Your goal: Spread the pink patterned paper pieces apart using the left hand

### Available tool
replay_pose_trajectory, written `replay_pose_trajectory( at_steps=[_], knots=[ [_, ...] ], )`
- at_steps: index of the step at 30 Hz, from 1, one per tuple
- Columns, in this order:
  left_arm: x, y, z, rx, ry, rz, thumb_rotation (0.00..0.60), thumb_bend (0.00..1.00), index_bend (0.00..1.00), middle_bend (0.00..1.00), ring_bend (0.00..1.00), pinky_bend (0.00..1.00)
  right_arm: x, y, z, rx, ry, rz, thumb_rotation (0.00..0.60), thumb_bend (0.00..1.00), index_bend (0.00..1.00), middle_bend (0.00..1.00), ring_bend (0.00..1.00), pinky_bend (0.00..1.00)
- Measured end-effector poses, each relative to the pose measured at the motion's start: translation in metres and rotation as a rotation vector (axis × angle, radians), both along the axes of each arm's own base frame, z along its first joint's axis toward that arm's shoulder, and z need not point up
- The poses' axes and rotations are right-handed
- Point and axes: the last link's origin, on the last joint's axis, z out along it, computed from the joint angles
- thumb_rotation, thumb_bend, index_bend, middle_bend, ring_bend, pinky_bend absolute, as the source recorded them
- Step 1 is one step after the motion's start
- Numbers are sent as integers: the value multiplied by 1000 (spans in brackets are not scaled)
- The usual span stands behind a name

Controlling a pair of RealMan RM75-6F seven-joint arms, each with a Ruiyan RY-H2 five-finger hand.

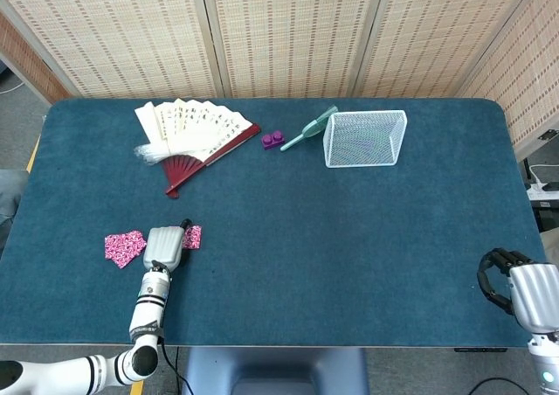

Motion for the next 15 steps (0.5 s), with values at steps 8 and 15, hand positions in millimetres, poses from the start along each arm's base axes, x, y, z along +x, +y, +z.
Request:
replay_pose_trajectory(
  at_steps=[8,15],
  knots=[
    [0,4,2,7,26,28,600,368,196,1000,1000,1000,0,0,0,0,-1,1,600,465,726,551,587,889],
    [-3,7,4,15,55,59,600,365,193,1000,1000,1000,0,0,0,2,1,0,600,465,726,550,587,888]
  ],
)
